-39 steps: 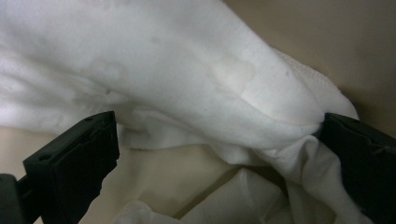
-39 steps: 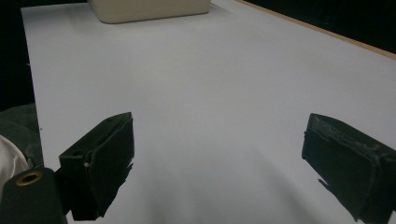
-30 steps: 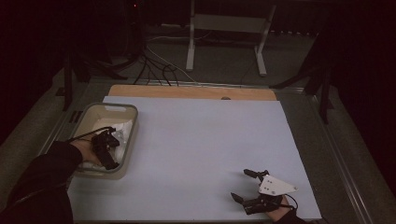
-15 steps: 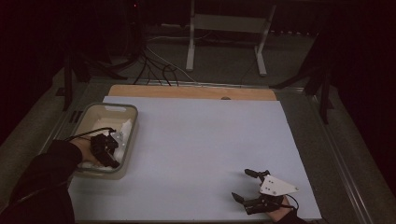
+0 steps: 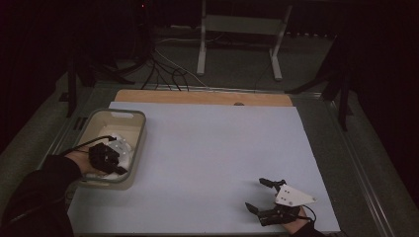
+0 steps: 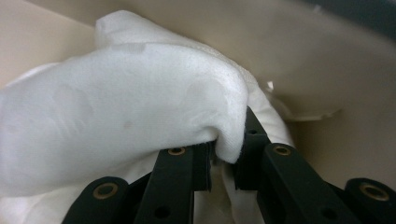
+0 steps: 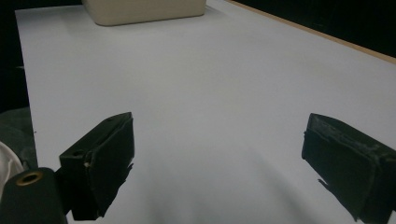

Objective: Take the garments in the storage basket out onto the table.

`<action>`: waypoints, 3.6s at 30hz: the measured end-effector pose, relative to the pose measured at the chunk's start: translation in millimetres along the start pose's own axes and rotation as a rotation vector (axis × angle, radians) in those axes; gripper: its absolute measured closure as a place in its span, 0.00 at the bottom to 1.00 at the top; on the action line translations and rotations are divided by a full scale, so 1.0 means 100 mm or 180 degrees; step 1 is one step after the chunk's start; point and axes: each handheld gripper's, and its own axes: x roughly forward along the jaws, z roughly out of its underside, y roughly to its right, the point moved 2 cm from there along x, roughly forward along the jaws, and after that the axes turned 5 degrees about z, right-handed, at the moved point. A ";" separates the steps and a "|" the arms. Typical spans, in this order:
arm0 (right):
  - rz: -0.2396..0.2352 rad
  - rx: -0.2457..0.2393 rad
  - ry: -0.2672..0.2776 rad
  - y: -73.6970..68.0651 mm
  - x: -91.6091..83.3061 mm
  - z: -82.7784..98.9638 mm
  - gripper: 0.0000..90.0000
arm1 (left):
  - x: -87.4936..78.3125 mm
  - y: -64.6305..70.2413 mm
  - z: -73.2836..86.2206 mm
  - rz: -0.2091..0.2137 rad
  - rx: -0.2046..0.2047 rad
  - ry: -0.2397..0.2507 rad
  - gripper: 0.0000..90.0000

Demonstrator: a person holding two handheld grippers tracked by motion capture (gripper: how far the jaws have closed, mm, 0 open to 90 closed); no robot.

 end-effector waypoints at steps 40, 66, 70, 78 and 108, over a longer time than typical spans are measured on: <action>0.0012 0.0011 0.0015 -0.01 0.00 -0.01 0.11 | -1.24 0.13 0.20 -0.0274 -0.0434 0.2185 0.90; 0.0008 0.0034 0.0041 0.00 0.00 -0.01 0.11 | -2.10 0.24 -0.16 -0.0485 -0.0486 0.2887 0.90; 0.0004 0.0044 0.0037 0.00 -0.01 -0.01 0.11 | -2.22 0.26 -0.15 -0.0528 -0.0489 0.2942 0.90; -0.0001 0.0044 0.0029 -0.01 -0.01 -0.02 0.11 | -2.56 0.36 -0.20 -0.0645 -0.0441 0.3049 0.90; -0.0046 -0.0004 0.0012 -0.05 0.02 -0.02 0.11 | -3.33 0.77 -1.14 -0.0667 -0.0172 0.3387 0.89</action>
